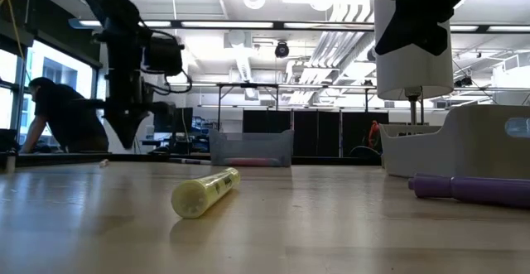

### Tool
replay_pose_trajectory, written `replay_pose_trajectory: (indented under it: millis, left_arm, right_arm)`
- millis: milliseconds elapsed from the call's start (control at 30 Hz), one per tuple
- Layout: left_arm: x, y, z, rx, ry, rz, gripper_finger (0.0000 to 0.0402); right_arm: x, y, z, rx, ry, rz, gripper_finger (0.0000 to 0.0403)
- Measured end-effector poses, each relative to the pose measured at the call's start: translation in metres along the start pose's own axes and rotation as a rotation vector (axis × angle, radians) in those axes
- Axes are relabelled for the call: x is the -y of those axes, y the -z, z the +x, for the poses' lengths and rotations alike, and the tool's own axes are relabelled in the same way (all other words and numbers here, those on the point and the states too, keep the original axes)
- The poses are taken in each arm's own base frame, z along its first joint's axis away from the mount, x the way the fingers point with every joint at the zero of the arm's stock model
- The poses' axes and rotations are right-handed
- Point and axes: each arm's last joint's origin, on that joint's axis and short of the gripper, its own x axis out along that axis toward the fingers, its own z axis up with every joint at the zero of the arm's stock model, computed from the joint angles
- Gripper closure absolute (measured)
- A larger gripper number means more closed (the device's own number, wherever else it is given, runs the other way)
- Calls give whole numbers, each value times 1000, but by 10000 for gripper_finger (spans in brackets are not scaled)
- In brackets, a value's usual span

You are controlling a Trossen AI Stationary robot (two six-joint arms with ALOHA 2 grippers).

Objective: Pick & Place Markers
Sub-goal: Put the brown marker pen into the gray bin

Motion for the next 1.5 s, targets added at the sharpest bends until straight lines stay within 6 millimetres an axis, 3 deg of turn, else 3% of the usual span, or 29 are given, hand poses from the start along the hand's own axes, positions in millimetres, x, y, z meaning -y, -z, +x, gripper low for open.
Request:
replay_pose_trajectory:
  millis: [267, 567, 833, 1133, 1300, 1400, 1500]
  left_arm:
    - [-11, 6, 4, 11, -82, -31, 390]
    - [-16, 8, 3, -8, -140, 0, 277]
    - [-19, 7, 3, 80, -210, -197, 204]
    - [-24, -3, 34, -6, -305, -341, 200]
    - [-21, -7, 50, -104, -254, -282, 202]
    - [-20, -6, 53, -129, -259, -273, 220]
    - [-19, -5, 53, -143, -254, -248, 263]
  right_arm:
    - [-1, 0, 0, -17, -20, -17, 403]
    - [0, 0, 0, -7, -9, -38, 403]
    - [0, 0, 0, 4, 6, -63, 403]
    - [0, 0, 0, -16, -19, -71, 403]
    - [-1, 1, 0, -19, -22, -72, 403]
    - [-1, 1, 0, -21, -27, -71, 403]
    - [-2, 1, 0, -23, -38, -70, 403]
